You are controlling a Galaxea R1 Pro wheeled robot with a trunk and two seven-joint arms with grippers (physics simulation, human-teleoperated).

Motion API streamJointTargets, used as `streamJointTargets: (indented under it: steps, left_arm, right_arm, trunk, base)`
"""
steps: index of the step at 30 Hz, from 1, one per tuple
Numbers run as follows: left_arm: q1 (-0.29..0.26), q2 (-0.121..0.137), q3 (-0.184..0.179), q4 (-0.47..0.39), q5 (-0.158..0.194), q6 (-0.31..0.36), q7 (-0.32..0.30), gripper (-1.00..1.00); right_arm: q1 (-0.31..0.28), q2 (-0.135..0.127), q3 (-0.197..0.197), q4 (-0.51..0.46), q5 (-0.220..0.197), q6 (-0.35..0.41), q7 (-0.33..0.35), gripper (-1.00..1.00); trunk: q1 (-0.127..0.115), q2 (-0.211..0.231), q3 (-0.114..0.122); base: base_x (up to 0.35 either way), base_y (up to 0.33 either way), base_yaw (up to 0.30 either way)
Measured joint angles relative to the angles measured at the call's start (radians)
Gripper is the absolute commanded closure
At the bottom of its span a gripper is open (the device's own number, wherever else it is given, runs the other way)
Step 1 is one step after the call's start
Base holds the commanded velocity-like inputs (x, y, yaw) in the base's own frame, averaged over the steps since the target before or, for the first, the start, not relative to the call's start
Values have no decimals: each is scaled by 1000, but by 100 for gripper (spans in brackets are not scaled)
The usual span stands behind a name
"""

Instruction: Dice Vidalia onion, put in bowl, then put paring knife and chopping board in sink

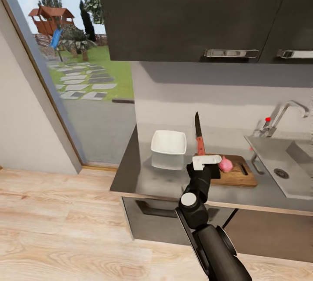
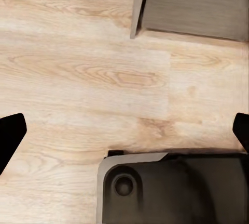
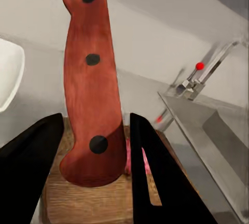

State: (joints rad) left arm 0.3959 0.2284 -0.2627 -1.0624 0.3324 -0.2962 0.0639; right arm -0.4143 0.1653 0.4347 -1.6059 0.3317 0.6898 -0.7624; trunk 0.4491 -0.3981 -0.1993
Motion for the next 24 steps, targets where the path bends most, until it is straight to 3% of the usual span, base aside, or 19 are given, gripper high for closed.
streamJointTargets:
  steps: [8, 10, 14, 19, 24]
  left_arm:
    - [0, -14, 0, 9, -1, 1, 0, -100]
    - [0, -15, 0, 14, -1, 0, 0, -100]
    - [0, -15, 0, 18, -1, 0, 0, -100]
    - [0, -22, 0, 28, -1, 0, 0, -100]
    - [0, -24, 0, 30, -1, 0, 0, -100]
  right_arm:
    - [1, -9, 0, 99, -1, -9, -69, 100]
    - [1, -9, 1, 158, 0, -10, -107, 100]
    - [1, -9, 6, 181, 1, -3, -183, 100]
    - [3, -10, 78, 189, 12, 1, -346, 100]
    - [4, -10, 102, 193, 12, 4, -376, 100]
  trunk:
    - [0, 0, 12]
    - [0, 0, 16]
    - [0, 0, 22]
    - [0, 0, 30]
    - [0, 0, 38]
  base:
    - [84, -298, 0]
    - [7, -313, 0]
    - [2, -315, 0]
    - [-2, -315, 0]
    - [-54, -315, 0]
